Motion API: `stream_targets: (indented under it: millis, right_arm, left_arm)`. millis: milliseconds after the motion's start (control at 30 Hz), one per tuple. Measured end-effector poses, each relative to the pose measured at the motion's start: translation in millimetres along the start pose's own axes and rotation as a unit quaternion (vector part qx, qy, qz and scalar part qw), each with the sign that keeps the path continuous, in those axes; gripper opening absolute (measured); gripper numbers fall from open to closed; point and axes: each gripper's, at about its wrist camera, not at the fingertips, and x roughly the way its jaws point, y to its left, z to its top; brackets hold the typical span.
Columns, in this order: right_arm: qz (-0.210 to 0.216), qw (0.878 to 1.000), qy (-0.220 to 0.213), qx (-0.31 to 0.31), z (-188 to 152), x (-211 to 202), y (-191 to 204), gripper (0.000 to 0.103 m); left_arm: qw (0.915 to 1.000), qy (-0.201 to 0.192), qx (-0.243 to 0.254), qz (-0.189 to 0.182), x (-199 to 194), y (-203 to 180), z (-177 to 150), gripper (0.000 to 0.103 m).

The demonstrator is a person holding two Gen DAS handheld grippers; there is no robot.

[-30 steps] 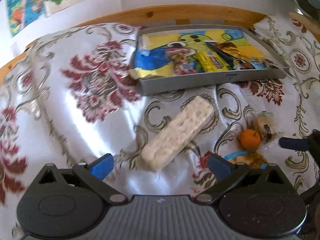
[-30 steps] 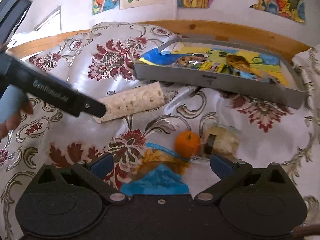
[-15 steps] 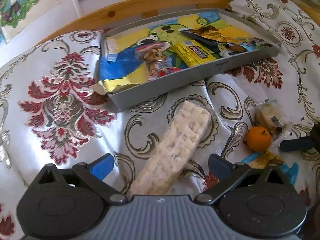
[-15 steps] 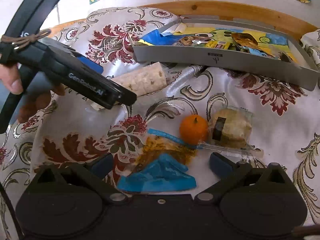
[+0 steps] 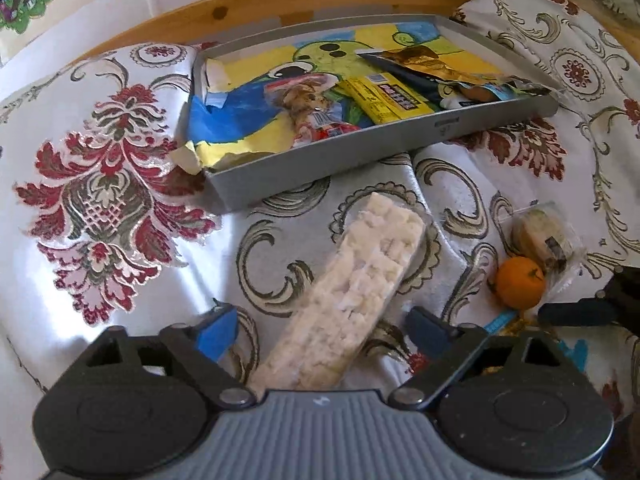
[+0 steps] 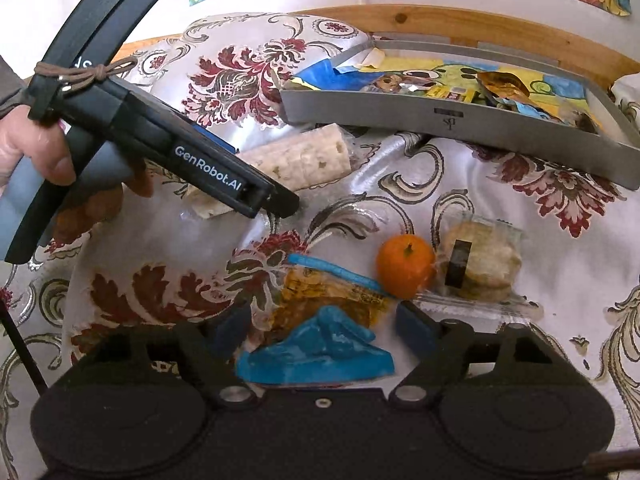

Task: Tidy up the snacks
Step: 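Grasp the white rice-cake bar with the left gripper while the right grasps the blue-orange packet, then lift the rice-cake bar with the left gripper while the right lifts the blue-orange packet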

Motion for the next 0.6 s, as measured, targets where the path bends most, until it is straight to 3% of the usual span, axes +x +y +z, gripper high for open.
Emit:
stream_targets:
  millis: [267,367,600]
  right_arm:
    - [-0.002,1.0,0.003,-0.016,-0.7,0.7,4.1,0.073]
    - [-0.002,1.0,0.003,-0.017,-0.4,1.0,4.4,0.073]
    - [-0.004,1.0,0.002,-0.022,-0.7,0.2,5.9,0.069]
  left_arm:
    - [0.9993,0.015,0.012,-0.031,-3.6,-6.2,-2.0,0.045]
    - [0.999,0.026,0.008,-0.034,-4.1,-7.9,-3.1,0.039]
    - [0.9975,0.049,-0.033,-0.039,-7.5,-7.7,-4.9,0.036]
